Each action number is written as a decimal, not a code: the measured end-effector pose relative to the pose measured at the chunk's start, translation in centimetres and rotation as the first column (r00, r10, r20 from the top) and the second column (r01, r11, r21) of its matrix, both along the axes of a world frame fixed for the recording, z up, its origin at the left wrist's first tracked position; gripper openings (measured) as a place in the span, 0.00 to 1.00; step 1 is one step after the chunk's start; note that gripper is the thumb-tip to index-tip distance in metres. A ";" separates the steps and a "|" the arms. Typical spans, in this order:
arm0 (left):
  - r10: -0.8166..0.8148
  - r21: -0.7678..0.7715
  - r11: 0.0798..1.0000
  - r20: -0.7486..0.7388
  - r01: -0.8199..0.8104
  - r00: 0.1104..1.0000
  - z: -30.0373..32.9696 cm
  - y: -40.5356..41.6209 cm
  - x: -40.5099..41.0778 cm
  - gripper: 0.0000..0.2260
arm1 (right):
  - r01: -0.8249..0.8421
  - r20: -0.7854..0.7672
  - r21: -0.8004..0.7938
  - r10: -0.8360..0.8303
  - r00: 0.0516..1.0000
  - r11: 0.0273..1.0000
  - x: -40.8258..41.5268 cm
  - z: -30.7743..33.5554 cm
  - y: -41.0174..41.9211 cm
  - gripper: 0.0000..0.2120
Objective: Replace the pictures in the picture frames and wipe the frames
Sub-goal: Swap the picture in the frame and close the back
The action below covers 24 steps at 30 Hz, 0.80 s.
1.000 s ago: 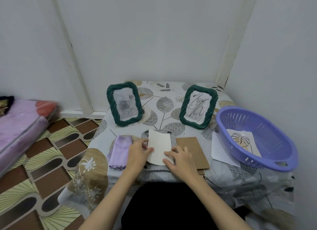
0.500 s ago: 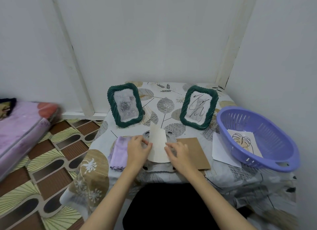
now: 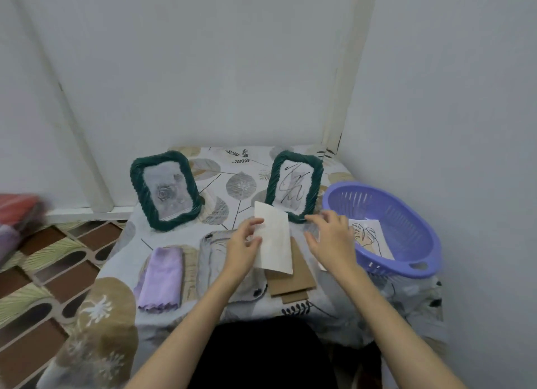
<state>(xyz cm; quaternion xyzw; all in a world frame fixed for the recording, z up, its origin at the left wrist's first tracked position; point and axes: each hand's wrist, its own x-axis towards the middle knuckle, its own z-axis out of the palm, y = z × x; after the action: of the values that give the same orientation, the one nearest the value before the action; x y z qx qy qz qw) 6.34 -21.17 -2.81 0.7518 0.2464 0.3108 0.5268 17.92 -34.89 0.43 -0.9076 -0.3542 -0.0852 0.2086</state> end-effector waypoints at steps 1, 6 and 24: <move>-0.024 0.010 1.000 -0.016 0.024 1.000 0.0 -0.5 1.1 0.15 | 0.032 0.011 -0.112 -0.031 0.999 0.993 1.0 0.2 -1.3 0.21; -0.098 -0.049 0.994 -0.093 0.094 0.991 -0.5 -2.7 6.0 0.16 | -0.064 -0.218 -0.231 0.013 0.976 0.971 4.8 0.0 -6.2 0.25; -0.179 0.369 0.710 -0.730 0.601 0.659 -3.6 -5.3 12.2 0.26 | -0.141 -0.232 -0.068 0.122 0.965 0.988 6.9 -0.1 -7.6 0.24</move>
<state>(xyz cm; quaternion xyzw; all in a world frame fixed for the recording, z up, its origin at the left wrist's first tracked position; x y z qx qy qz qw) 18.53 -26.44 -6.42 0.9692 0.1270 -0.0366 0.2077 24.84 -42.50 0.37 -0.8938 -0.3909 0.0479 0.2146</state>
